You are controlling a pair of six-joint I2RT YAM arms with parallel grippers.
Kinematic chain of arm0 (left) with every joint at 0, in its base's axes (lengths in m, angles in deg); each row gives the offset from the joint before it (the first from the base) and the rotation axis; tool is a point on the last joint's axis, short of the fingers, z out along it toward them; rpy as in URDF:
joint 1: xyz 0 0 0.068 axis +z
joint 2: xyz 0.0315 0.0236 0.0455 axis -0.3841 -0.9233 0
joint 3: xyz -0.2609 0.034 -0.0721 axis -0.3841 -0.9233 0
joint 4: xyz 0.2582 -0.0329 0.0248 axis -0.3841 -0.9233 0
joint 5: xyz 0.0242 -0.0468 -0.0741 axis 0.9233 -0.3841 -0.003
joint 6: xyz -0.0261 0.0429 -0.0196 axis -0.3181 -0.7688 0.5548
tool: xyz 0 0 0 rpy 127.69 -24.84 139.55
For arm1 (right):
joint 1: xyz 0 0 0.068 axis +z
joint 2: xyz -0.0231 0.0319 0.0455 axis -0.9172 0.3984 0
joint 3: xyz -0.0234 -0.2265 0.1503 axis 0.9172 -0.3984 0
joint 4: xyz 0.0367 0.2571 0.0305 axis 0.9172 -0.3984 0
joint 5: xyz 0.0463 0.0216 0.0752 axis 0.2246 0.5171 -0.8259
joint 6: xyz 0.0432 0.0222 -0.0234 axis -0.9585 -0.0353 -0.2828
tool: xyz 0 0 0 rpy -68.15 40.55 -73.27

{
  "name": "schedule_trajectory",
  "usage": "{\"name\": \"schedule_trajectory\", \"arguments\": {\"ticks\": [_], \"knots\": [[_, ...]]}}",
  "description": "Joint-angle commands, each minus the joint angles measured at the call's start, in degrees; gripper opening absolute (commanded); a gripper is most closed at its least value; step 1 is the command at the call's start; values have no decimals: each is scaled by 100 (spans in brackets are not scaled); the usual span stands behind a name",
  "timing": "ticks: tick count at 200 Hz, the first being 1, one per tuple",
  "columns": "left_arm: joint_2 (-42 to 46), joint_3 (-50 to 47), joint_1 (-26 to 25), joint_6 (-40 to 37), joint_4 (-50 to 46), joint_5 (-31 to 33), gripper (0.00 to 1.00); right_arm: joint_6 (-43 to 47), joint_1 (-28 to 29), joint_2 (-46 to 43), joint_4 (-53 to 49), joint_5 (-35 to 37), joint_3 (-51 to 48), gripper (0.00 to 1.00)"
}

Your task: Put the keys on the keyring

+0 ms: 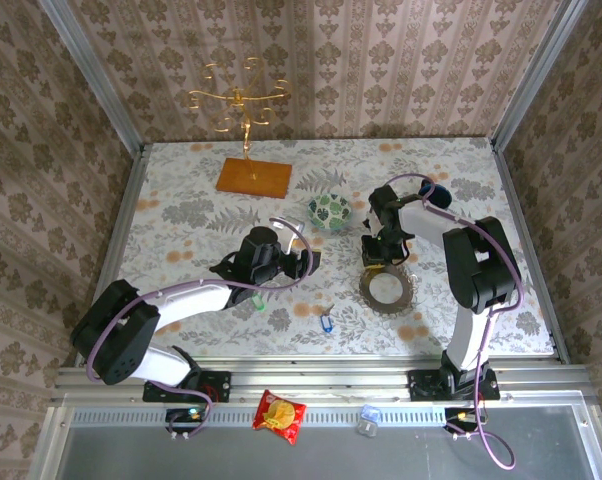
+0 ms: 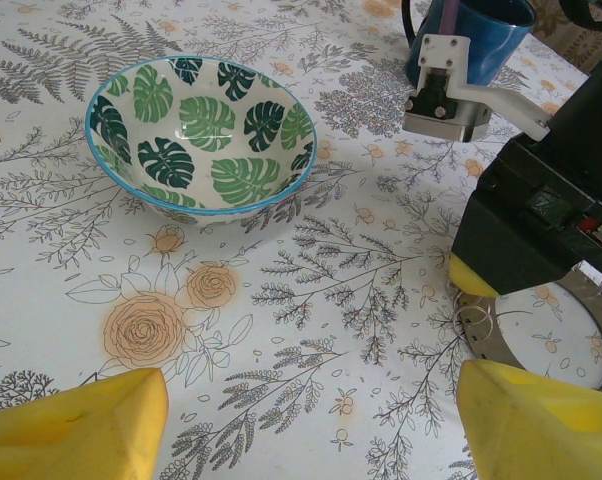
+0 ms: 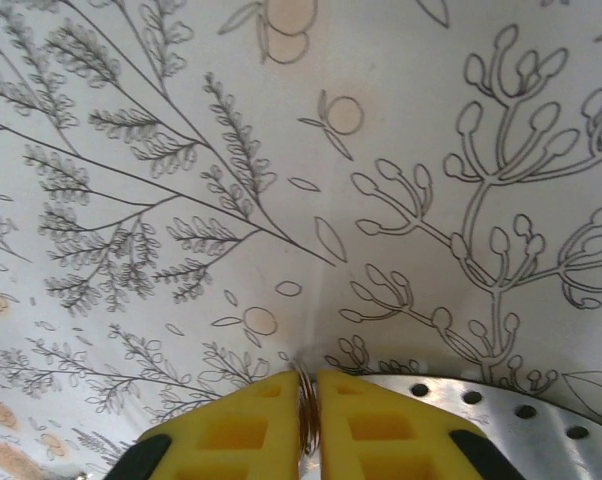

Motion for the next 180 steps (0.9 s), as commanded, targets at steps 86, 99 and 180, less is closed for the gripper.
{"name": "schedule_trajectory", "arguments": {"ticks": [86, 99, 180], "knots": [[615, 31, 123, -935, -300, 197, 77, 735, 316, -1068, -73, 385, 86, 0], [720, 90, 211, -1240, -409, 183, 76, 948, 389, -1371, 60, 355, 45, 0], [982, 1103, 1043, -2965, -1372, -1849, 51, 2229, 661, -3068, 1115, -291, -291, 0]]}}
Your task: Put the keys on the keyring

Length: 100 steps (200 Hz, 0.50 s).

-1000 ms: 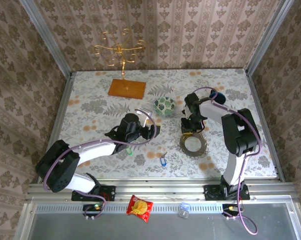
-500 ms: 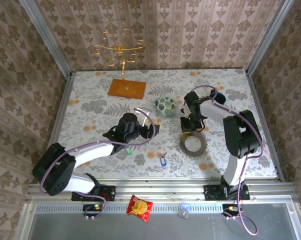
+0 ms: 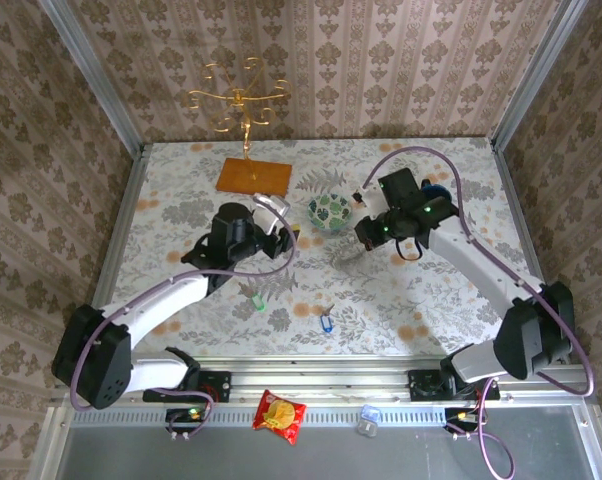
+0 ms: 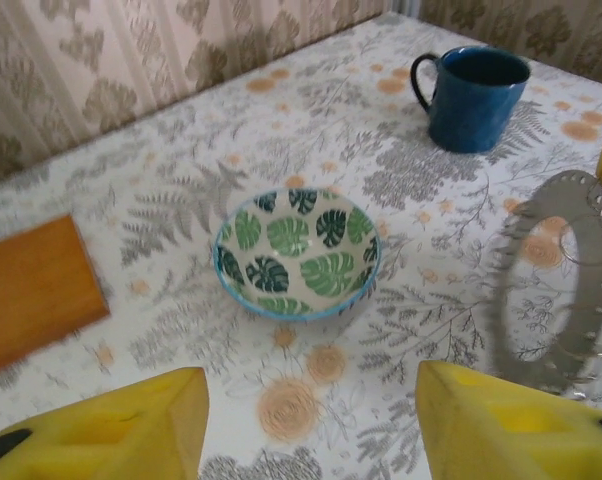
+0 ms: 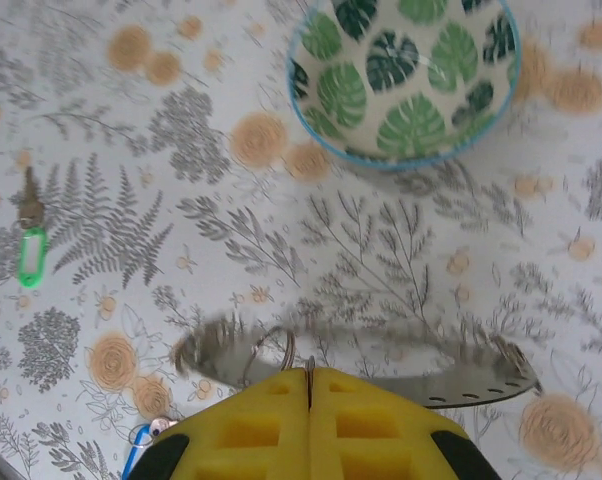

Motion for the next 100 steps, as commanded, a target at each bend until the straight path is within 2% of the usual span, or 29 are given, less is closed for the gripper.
{"name": "schedule_trajectory", "arguments": {"ticks": [1, 24, 55, 83, 100], "knots": [[104, 390, 53, -907, -355, -1021, 51, 597, 72, -406, 443, -361, -137, 0], [47, 657, 66, -1501, -538, -1513, 44, 963, 123, -659, 916, -729, -253, 0], [-108, 948, 298, -1642, -587, -1788, 39, 1380, 277, -800, 1347, -1010, -336, 0], [-156, 1034, 413, -1732, -626, -2466, 41, 1340, 402, -708, 1701, -735, -350, 0], [-113, 872, 413, -1887, -516, -2814, 46, 1330, 425, -556, 1707, -871, -270, 0]]}}
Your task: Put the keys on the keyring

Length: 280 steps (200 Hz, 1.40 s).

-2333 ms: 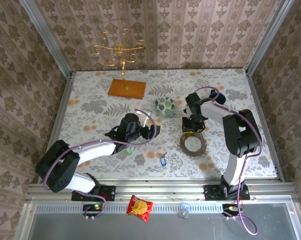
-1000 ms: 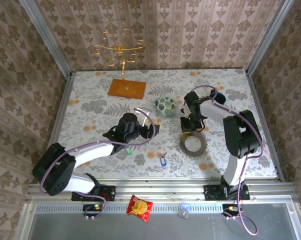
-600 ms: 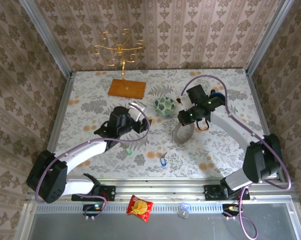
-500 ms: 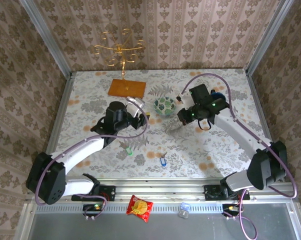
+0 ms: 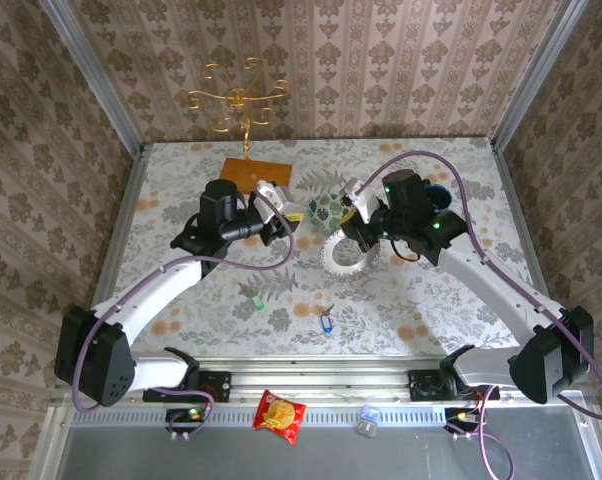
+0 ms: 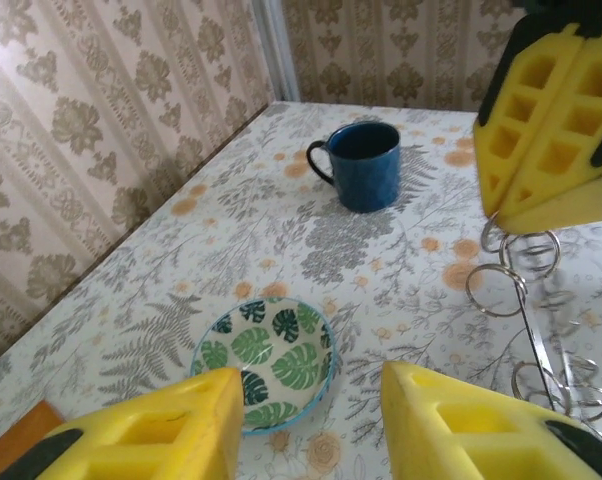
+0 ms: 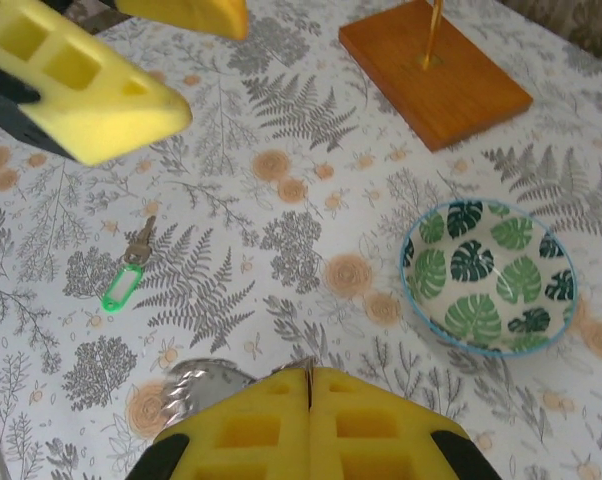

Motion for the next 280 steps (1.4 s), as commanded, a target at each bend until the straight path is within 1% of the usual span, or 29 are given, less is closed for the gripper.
{"name": "schedule_trajectory", "arguments": {"ticks": [1, 19, 51, 54, 67, 85, 107, 137, 153, 171, 221, 280], "knots": [[-3, -23, 0, -364, -39, -874, 46, 162, 60, 131, 448, -170, 70, 0], [34, -250, 62, -424, 156, -917, 47, 355, 108, 280, 450, -469, 92, 0], [-2, -372, 346, -434, 298, -947, 43, 949, 177, 537, 548, -1112, 168, 0], [-9, -375, 359, -462, 287, -964, 43, 1017, 189, 691, 557, -1160, 179, 0], [-48, -350, 393, -715, 134, -1130, 42, 1269, 245, 878, 616, -1291, 245, 0], [-68, -400, 387, -1150, -46, -1510, 42, 1541, 340, 1120, 617, -1390, 367, 0], [-95, -563, 391, -1460, -146, -1819, 40, 1714, 406, 1363, 596, -1505, 507, 0], [-225, -678, 390, -1665, -349, -1956, 38, 1786, 433, 1469, 665, -1674, 549, 0], [-345, -690, 398, -1783, -476, -1851, 36, 1816, 442, 1464, 698, -1754, 525, 0], [-460, -715, 413, -1793, -466, -1843, 36, 1841, 451, 1443, 713, -1873, 488, 0], [-582, -742, 414, -1675, -284, -2125, 35, 1945, 521, 1427, 669, -1978, 462, 0], [-651, -686, 431, -1635, -439, -2614, 34, 2045, 617, 1482, 617, -1986, 539, 0]]}}
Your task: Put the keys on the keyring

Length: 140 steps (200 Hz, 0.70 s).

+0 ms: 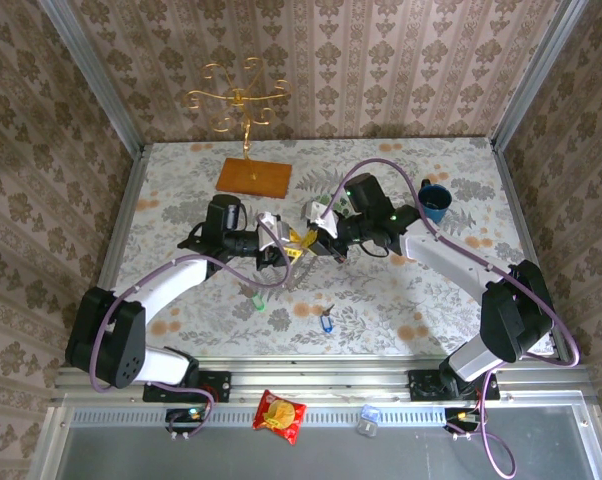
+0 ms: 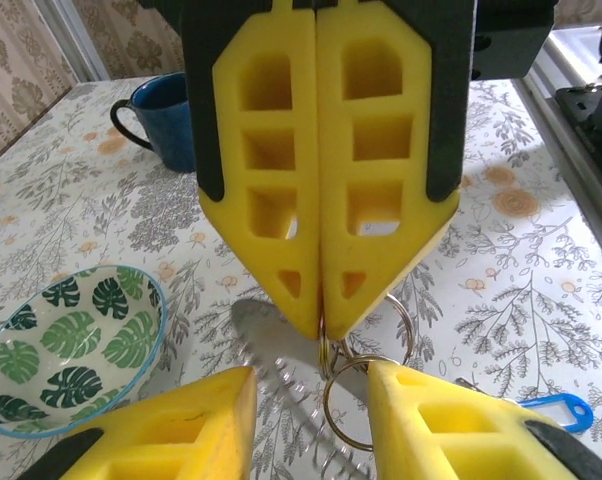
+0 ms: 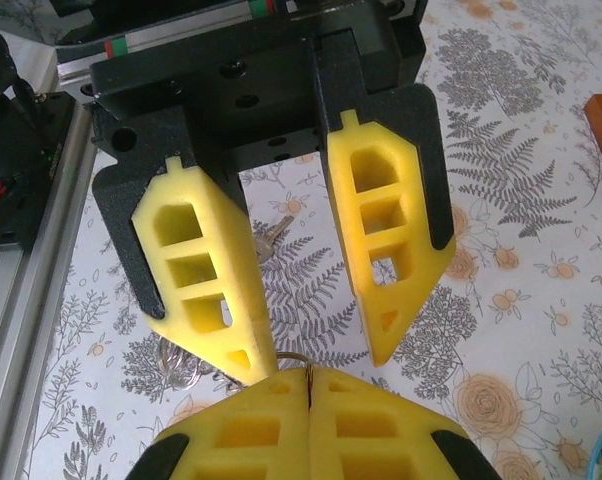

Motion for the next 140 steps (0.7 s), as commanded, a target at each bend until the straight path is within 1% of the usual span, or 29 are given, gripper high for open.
{"name": "schedule_trajectory", "arguments": {"ticks": [1, 9, 31, 53, 117, 121, 125, 140], "knots": [[-86, 3, 29, -81, -115, -471, 34, 197, 67, 22, 91, -248, 247, 0], [-104, 33, 44, -105, -179, -506, 33, 205, 79, 23, 73, -254, 260, 0], [-129, 95, 37, -105, -247, -592, 23, 247, 111, 41, 38, -261, 278, 0], [-148, 120, 37, -83, -255, -615, 16, 243, 139, 41, 57, -316, 272, 0], [-39, 51, 44, 317, 111, -867, 14, 304, 141, 72, 37, -274, 195, 0], [-26, 32, 39, 363, 182, -893, 12, 302, 141, 68, 36, -285, 195, 0], [-18, 23, 193, 441, 259, -940, 10, 297, 148, 73, 40, -306, 191, 0], [-2, -81, 244, 806, 739, -1030, 0, 276, 150, 61, 42, -358, 173, 0]]}}
